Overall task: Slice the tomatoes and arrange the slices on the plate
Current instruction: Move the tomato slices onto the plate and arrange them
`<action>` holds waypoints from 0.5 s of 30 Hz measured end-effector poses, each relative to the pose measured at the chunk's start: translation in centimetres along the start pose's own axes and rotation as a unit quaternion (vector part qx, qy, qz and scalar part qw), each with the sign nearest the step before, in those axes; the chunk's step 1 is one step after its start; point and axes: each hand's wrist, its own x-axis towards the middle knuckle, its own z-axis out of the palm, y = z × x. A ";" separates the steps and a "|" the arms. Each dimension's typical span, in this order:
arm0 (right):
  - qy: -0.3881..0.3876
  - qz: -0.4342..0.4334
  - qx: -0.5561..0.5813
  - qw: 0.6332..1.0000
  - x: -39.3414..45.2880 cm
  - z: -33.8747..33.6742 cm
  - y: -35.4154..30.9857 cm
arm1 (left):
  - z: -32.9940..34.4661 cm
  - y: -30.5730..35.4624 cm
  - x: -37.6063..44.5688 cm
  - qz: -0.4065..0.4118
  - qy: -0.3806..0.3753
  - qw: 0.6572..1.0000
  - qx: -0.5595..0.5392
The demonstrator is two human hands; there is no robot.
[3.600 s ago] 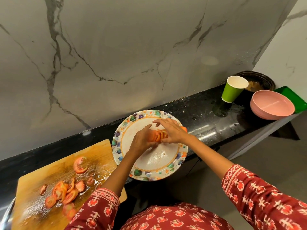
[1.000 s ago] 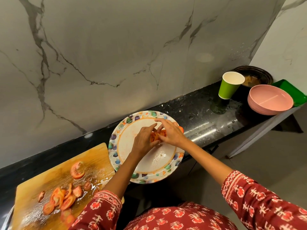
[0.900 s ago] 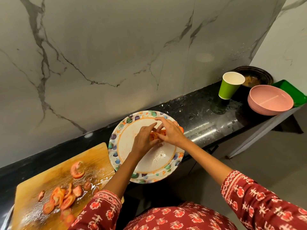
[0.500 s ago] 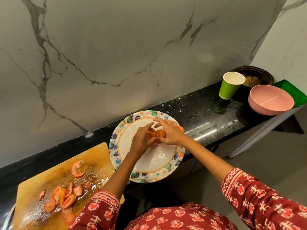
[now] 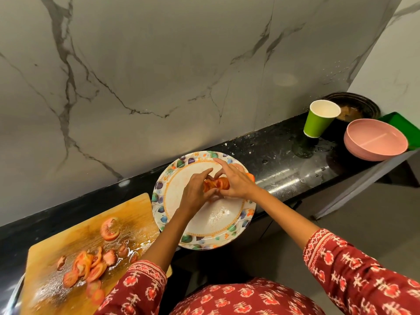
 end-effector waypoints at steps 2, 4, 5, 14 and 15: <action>-0.017 -0.002 -0.005 1.000 0.1 -0.4 0.2 | 0.1 0.1 0.0 -0.002 -0.003 1.000 0.002; -0.036 0.001 -0.015 0.999 0.2 -0.8 0.2 | 0.4 0.2 0.0 -0.007 -0.008 1.000 -0.003; -0.043 0.005 -0.016 0.999 0.2 -0.9 0.2 | 0.5 0.2 0.1 -0.009 -0.010 1.000 -0.005; -0.019 0.017 -0.005 1.000 -0.9 -1.1 0.9 | 0.8 0.1 0.1 0.007 -0.033 0.998 0.049; -0.014 0.017 -0.003 1.000 -1.0 -1.1 0.9 | 1.0 0.1 0.1 0.012 -0.032 0.998 0.058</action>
